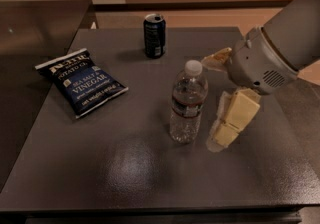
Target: Pick water bottle
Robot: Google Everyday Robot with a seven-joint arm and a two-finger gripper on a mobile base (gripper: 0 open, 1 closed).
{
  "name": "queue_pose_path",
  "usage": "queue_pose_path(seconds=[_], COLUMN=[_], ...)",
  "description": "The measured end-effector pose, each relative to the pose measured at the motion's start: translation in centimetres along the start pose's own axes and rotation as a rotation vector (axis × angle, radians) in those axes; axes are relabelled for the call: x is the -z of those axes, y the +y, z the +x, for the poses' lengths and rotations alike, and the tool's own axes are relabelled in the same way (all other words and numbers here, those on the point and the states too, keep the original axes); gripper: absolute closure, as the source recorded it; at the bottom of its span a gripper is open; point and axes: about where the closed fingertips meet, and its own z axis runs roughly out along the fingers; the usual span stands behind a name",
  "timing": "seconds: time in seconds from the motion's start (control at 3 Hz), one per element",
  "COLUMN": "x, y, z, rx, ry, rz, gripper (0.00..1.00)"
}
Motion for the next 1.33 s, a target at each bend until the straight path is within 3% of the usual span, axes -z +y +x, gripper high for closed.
queue_pose_path(seconds=[0.33, 0.67, 1.33], x=[-0.8, -1.3, -0.3], y=[0.1, 0.0, -0.2], z=[-1.7, -2.7, -4.1], rx=[-0.013, -0.039, -0.056], ry=[-0.069, -0.12, -0.166], rz=[0.004, 0.009, 0.018], gripper=[0.0, 0.18, 0.65])
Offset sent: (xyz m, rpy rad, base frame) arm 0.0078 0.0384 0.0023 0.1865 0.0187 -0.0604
